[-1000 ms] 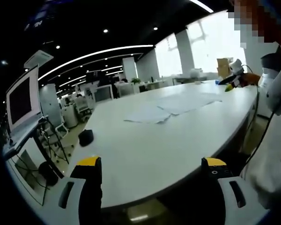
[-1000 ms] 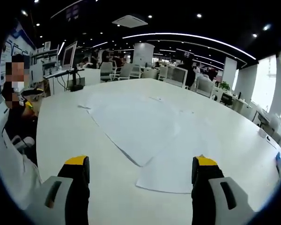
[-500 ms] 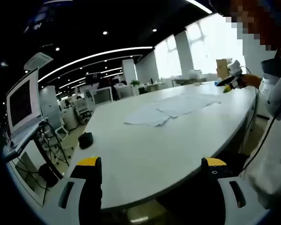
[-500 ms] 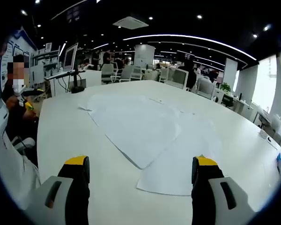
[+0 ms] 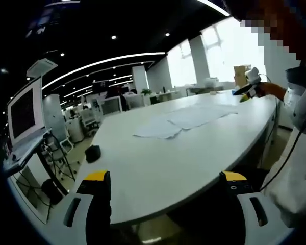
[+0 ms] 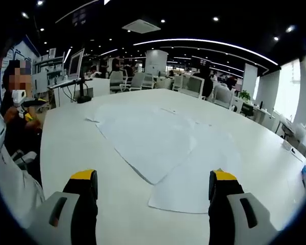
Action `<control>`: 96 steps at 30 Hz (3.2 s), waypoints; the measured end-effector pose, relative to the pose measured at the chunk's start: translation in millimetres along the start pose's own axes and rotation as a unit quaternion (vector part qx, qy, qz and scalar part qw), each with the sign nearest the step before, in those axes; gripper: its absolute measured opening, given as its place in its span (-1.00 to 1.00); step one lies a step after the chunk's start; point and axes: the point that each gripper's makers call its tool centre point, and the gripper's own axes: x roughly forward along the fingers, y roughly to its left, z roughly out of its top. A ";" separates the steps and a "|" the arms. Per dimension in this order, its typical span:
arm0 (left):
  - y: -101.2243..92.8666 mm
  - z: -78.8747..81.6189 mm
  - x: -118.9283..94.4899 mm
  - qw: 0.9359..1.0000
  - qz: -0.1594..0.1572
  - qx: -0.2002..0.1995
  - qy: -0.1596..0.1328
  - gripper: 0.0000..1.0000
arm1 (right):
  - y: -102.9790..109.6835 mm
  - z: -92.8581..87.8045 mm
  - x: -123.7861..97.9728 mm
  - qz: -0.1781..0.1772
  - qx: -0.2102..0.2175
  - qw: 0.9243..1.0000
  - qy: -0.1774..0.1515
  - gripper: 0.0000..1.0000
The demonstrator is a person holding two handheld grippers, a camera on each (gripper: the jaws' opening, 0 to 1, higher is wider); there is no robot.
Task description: Organize the stack of printing papers by aligning and flattening the scattered papers on the table
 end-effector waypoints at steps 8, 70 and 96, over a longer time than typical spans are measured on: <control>-10.2 7.3 -16.0 1.000 0.004 0.006 -0.010 0.79 | 2.1 3.5 -5.3 0.005 -0.002 1.000 -0.007 0.70; 24.1 46.8 43.3 0.998 -0.020 -0.015 -0.053 0.78 | -33.1 4.0 11.4 -0.035 0.061 0.998 -0.003 0.70; 40.8 55.4 66.0 0.997 -0.012 -0.024 -0.066 0.77 | -37.4 13.0 34.0 -0.040 0.044 0.998 0.024 0.70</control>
